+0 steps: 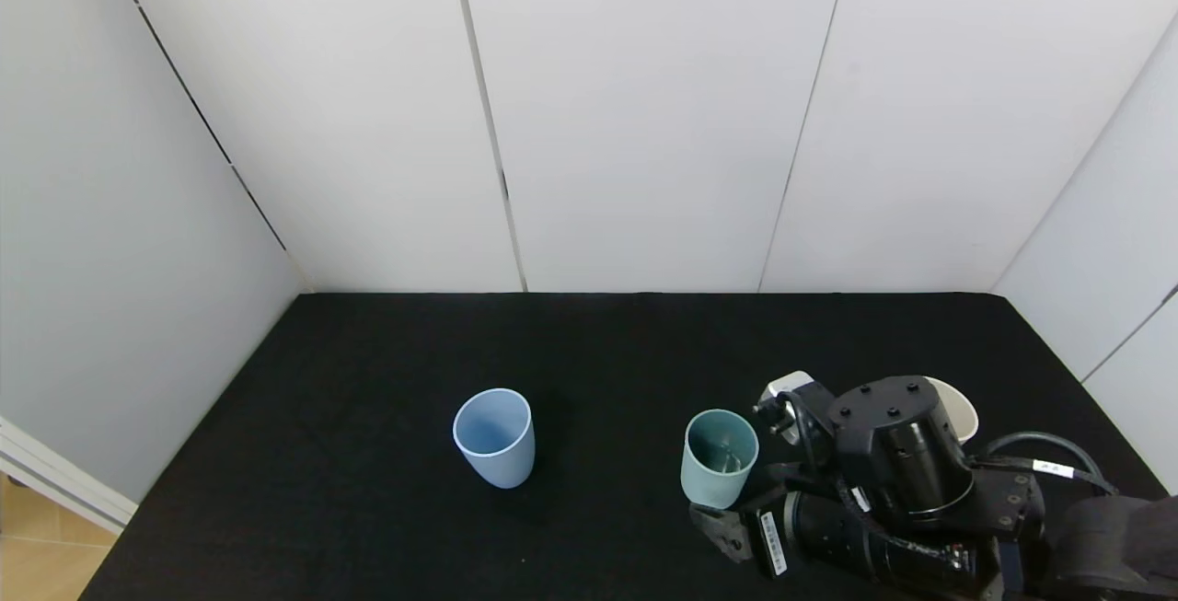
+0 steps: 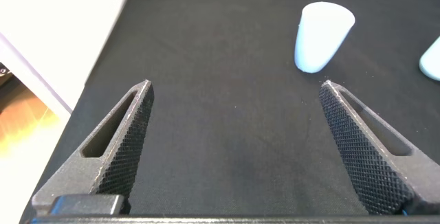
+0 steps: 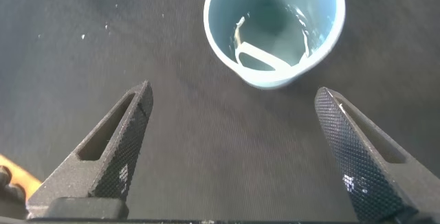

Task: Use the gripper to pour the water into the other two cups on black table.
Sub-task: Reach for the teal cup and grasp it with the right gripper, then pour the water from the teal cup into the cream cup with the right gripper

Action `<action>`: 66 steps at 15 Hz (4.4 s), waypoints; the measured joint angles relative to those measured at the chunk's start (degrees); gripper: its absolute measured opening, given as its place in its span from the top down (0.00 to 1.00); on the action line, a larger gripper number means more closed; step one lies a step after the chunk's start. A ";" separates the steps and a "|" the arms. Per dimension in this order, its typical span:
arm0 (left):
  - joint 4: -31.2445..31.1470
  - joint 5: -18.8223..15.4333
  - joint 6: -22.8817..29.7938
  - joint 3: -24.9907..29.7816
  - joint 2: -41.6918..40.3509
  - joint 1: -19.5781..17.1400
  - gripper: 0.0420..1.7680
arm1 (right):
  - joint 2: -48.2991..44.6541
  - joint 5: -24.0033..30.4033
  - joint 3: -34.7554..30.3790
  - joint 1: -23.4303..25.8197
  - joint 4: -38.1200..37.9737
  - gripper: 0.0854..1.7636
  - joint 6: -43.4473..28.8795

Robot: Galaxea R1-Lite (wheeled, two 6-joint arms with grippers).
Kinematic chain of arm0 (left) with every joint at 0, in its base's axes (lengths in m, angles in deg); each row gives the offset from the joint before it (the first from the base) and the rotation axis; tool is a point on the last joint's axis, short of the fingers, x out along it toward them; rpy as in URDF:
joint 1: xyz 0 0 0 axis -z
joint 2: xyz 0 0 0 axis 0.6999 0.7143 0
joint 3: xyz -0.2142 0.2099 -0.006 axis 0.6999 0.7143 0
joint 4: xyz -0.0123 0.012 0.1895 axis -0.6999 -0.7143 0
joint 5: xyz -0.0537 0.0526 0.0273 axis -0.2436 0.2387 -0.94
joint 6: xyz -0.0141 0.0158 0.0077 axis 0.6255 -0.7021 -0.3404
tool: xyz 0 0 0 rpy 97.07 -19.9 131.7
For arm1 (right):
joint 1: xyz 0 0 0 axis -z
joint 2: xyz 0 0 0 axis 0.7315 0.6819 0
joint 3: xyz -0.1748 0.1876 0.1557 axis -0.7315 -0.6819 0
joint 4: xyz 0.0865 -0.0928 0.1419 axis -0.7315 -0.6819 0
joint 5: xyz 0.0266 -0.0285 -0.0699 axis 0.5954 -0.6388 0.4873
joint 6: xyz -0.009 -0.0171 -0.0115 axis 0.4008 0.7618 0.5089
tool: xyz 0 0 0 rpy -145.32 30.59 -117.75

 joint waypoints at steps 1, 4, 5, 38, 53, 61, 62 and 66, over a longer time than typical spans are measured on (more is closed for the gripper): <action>0.02 0.02 0.02 0.00 0.02 0.00 0.03 | 1.35 0.01 0.69 0.06 0.94 0.03 0.09; 0.00 0.02 0.00 0.00 0.00 0.00 0.03 | 3.89 0.01 2.71 0.89 1.24 0.03 0.35; 0.00 0.02 0.02 0.00 0.00 0.00 0.03 | 4.82 0.01 3.47 1.05 1.27 0.03 0.44; 0.02 0.00 0.02 0.00 0.02 0.00 0.03 | 7.85 -5.92 9.40 4.17 5.88 0.31 2.71; 0.00 0.02 0.00 0.00 0.00 0.00 0.03 | -16.98 -5.49 9.65 29.81 -14.20 0.32 19.11; 0.00 0.00 0.02 0.00 0.00 0.00 0.03 | -22.42 -5.58 1.24 37.96 -14.84 0.32 35.52; 0.02 0.02 0.00 0.00 0.00 0.00 0.03 | -22.49 -5.71 1.07 38.46 -15.54 0.32 36.75; 0.00 0.02 0.02 0.00 0.00 0.00 0.03 | -22.42 -6.00 0.11 39.64 -16.96 0.32 44.29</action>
